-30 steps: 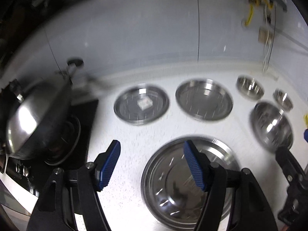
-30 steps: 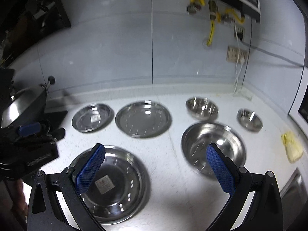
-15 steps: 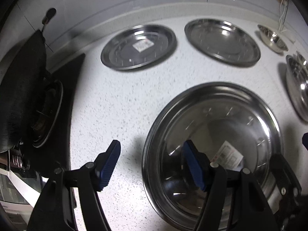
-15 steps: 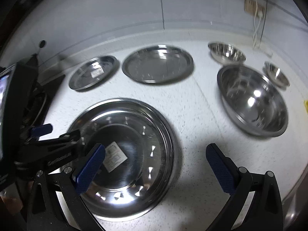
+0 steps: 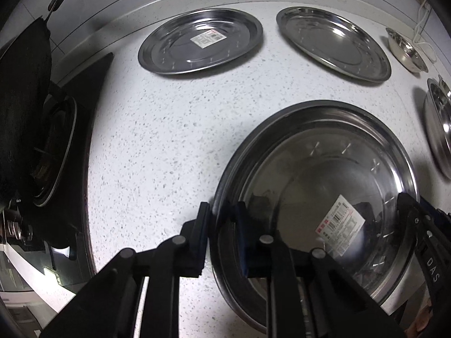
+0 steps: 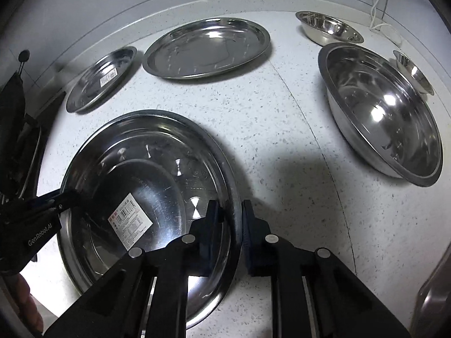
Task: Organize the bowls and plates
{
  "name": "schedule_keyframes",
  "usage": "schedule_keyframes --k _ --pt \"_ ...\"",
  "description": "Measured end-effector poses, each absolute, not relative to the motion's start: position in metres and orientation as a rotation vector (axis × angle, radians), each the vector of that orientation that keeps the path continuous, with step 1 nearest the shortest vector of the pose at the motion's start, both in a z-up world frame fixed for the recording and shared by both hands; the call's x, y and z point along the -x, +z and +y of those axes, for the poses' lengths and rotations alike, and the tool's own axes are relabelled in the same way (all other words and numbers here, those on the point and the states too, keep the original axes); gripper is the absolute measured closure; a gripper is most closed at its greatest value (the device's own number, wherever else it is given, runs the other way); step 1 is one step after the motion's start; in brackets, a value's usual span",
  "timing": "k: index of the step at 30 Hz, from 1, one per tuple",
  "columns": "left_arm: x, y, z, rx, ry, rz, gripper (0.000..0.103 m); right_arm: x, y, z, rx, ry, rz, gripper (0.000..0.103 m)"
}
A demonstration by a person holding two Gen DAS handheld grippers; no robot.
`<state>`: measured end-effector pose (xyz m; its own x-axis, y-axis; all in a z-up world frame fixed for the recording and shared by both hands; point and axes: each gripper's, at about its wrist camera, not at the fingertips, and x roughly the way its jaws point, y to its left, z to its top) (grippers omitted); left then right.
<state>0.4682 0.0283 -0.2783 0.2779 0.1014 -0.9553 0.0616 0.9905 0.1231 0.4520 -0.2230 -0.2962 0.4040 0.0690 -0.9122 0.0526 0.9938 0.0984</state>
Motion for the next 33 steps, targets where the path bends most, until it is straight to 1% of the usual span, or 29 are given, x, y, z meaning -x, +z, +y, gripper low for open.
schedule_keyframes --k 6,12,17,22,33 --pt "-0.464 -0.266 0.045 -0.137 0.071 1.290 0.088 -0.452 -0.281 -0.208 -0.058 0.043 1.143 0.091" --pt "-0.452 -0.240 0.089 -0.098 0.165 1.240 0.088 -0.457 -0.253 -0.166 0.004 0.143 1.088 0.092" --pt "-0.439 -0.230 0.126 -0.076 0.248 1.215 0.088 -0.458 -0.246 -0.125 0.046 0.234 1.066 0.092" --pt "-0.437 -0.244 0.151 -0.060 0.286 1.223 0.088 -0.455 -0.252 -0.091 0.088 0.291 1.064 0.092" --pt "-0.427 -0.278 0.145 -0.122 0.261 1.261 0.089 -0.456 -0.287 -0.092 0.094 0.280 1.127 0.092"
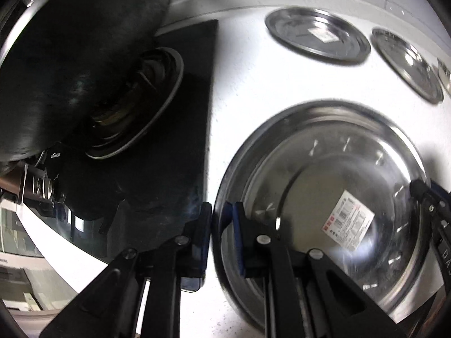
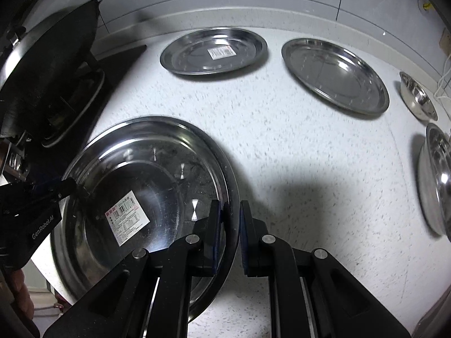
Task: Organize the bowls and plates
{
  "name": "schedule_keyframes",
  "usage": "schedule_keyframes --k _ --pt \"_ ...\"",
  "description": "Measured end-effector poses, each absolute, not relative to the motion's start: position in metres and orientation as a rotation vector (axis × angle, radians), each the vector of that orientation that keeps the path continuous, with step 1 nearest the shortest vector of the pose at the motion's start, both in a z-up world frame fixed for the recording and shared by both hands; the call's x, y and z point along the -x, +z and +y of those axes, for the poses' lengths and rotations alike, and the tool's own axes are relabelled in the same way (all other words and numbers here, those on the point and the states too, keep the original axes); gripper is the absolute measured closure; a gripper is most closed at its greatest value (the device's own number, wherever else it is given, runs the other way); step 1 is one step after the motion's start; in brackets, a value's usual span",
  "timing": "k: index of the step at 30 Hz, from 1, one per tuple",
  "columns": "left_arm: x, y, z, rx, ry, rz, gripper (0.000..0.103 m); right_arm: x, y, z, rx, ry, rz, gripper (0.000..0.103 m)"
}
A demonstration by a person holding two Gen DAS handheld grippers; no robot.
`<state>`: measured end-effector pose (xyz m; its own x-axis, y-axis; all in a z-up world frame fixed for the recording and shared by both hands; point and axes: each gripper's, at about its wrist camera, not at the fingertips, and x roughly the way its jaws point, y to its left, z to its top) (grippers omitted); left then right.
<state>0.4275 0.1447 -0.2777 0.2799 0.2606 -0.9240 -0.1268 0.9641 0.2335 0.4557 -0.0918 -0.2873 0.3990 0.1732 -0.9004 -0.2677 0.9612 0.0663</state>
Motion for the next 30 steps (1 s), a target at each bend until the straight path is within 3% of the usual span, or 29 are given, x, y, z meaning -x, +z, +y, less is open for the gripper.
schedule_keyframes --k 7,8,9,10,11,15,21,25,30 --pt "-0.429 -0.274 0.144 -0.147 0.259 1.224 0.086 -0.455 -0.294 -0.096 0.080 0.275 1.145 0.090" --pt "-0.428 -0.271 0.145 -0.143 0.263 1.220 0.086 -0.455 -0.292 -0.096 0.077 0.274 1.147 0.075" --pt "-0.427 -0.267 0.146 -0.138 0.266 1.212 0.086 -0.457 -0.290 -0.097 0.076 0.267 1.147 0.042" --pt "-0.427 -0.260 0.146 -0.122 0.263 1.205 0.086 -0.457 -0.286 -0.099 0.071 0.263 1.138 0.029" --pt "-0.427 -0.253 0.147 -0.099 0.254 1.197 0.086 -0.456 -0.280 -0.103 0.063 0.262 1.119 0.024" --pt "-0.435 -0.213 0.143 0.000 0.190 1.141 0.085 -0.462 -0.247 -0.125 0.015 0.238 1.088 0.024" --pt "-0.482 -0.155 0.089 0.020 0.017 1.037 0.072 -0.493 -0.188 -0.171 -0.012 0.153 0.989 0.020" --pt "-0.526 -0.138 0.044 -0.003 -0.057 1.011 0.066 -0.537 -0.158 -0.215 -0.035 0.075 0.922 0.019" --pt "-0.591 -0.143 -0.018 -0.063 -0.089 0.997 0.062 -0.595 -0.161 -0.260 -0.065 0.016 0.920 0.019"
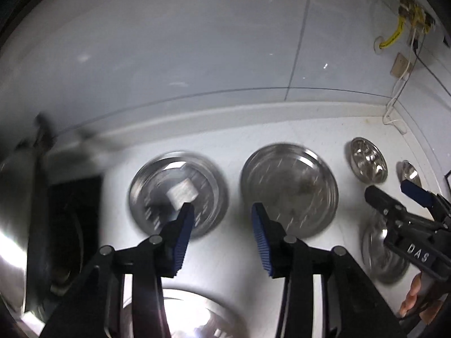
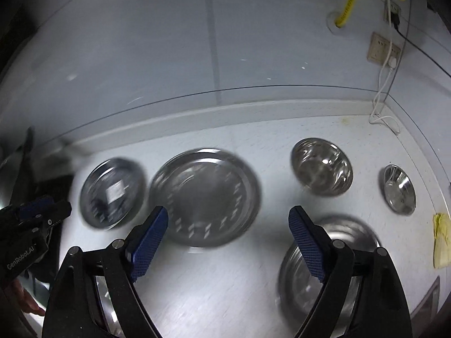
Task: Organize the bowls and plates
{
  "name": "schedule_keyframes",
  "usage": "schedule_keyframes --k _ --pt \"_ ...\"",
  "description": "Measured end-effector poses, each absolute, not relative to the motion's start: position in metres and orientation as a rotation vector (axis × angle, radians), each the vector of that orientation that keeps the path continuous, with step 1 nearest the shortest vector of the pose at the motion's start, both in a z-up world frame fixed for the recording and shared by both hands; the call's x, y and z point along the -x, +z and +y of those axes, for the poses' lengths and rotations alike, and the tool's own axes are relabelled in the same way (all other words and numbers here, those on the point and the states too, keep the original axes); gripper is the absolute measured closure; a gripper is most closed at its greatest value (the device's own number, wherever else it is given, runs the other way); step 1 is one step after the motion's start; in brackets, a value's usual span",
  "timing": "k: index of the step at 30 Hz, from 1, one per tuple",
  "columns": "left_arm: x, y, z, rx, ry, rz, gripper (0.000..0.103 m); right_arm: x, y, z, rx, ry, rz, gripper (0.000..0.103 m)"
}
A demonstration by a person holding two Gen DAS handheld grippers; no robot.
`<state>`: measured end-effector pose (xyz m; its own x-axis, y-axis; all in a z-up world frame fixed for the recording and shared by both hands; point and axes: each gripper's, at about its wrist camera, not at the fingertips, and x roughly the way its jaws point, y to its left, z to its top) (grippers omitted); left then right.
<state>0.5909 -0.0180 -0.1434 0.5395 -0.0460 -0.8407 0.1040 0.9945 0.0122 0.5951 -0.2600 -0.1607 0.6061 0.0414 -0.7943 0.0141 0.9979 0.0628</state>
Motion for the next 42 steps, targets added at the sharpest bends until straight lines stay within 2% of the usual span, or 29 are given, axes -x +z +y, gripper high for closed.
schedule_keyframes --k 7,13,17,19,20,31,36,37,38,39,40,41,42 --pt "-0.674 -0.188 -0.068 -0.131 -0.059 1.072 0.062 -0.656 -0.206 -0.298 -0.114 -0.014 1.001 0.019" --pt "-0.716 -0.230 -0.084 -0.150 -0.045 1.155 0.062 -0.690 -0.249 -0.312 -0.184 -0.009 1.099 0.019" --pt "-0.728 -0.251 -0.088 -0.142 -0.051 1.201 0.060 -0.699 -0.270 -0.312 -0.209 0.003 1.152 0.019" --pt "-0.733 -0.259 -0.089 -0.157 -0.046 1.217 0.049 -0.702 -0.276 -0.311 -0.229 0.008 1.171 0.019" --pt "-0.734 -0.262 -0.089 -0.162 -0.044 1.221 0.048 -0.703 -0.279 -0.311 -0.229 0.005 1.177 0.019" --pt "-0.759 -0.305 -0.100 -0.197 -0.031 1.273 0.048 -0.705 -0.303 -0.306 -0.198 -0.059 1.218 0.019" --pt "-0.763 -0.308 -0.100 -0.201 -0.031 1.261 0.047 -0.711 -0.312 -0.294 -0.157 -0.083 1.215 0.020" --pt "-0.763 -0.309 -0.100 -0.197 -0.029 1.257 0.047 -0.710 -0.314 -0.291 -0.140 -0.089 1.214 0.022" --pt "-0.764 -0.310 -0.101 -0.191 -0.029 1.256 0.049 -0.709 -0.314 -0.288 -0.122 -0.096 1.209 0.034" --pt "-0.762 -0.307 -0.096 -0.179 -0.032 1.255 0.053 -0.706 -0.312 -0.284 -0.109 -0.088 1.194 0.053" --pt "-0.760 -0.306 -0.096 -0.185 -0.023 1.252 0.067 -0.704 -0.310 -0.279 -0.098 -0.063 1.183 0.063" --pt "-0.758 -0.305 -0.097 -0.217 -0.001 1.242 0.075 -0.704 -0.309 -0.274 -0.096 -0.047 1.184 0.084" --pt "-0.758 -0.304 -0.097 -0.235 0.003 1.240 0.078 -0.703 -0.308 -0.269 -0.089 -0.031 1.190 0.085"
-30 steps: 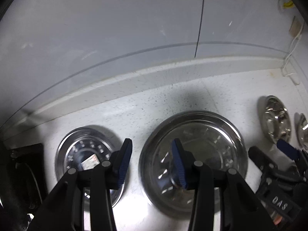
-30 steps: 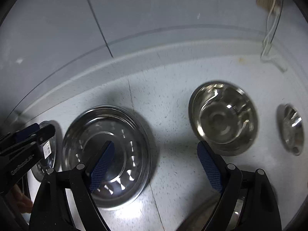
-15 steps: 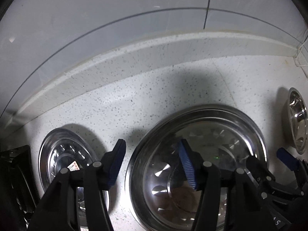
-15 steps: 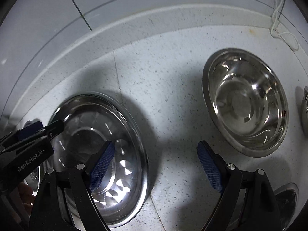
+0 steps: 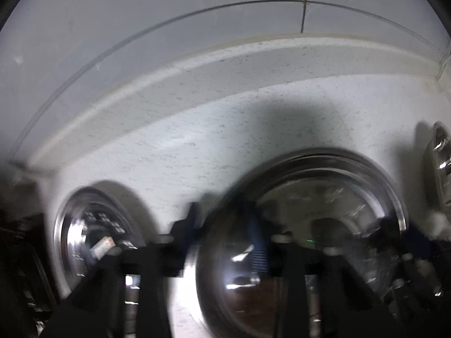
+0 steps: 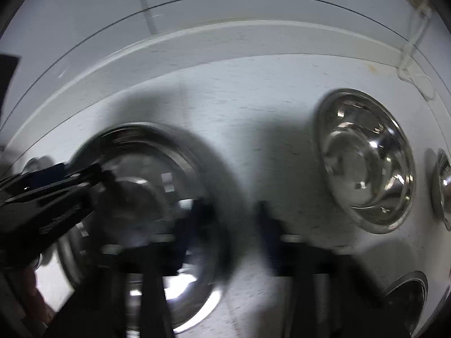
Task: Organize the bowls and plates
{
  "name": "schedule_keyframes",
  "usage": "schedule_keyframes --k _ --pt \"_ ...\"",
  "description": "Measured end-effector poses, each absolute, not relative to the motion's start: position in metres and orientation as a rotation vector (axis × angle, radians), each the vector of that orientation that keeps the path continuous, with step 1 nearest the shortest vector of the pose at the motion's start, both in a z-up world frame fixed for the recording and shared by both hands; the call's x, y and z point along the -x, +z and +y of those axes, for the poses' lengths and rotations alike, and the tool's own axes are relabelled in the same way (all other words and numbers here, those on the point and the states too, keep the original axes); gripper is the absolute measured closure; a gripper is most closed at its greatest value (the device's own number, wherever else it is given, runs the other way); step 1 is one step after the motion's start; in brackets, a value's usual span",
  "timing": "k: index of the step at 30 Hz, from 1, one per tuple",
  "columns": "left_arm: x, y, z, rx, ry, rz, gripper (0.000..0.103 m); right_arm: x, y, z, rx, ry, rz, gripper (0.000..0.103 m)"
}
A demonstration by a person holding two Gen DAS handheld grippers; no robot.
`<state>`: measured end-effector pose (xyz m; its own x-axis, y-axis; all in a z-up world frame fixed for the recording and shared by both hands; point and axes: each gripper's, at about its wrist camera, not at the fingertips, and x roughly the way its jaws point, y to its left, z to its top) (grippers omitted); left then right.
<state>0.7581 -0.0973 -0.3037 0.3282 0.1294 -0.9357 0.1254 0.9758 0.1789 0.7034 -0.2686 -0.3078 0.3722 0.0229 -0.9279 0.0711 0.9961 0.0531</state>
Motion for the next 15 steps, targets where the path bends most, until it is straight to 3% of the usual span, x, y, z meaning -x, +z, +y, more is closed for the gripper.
schedule_keyframes --k 8,15 --pt "-0.745 -0.293 -0.089 -0.232 -0.017 1.268 0.083 -0.694 -0.307 -0.266 -0.098 -0.041 1.195 0.089" --pt "-0.697 -0.237 -0.055 -0.191 0.015 1.173 0.083 -0.678 -0.264 -0.254 -0.064 0.016 1.131 0.089"
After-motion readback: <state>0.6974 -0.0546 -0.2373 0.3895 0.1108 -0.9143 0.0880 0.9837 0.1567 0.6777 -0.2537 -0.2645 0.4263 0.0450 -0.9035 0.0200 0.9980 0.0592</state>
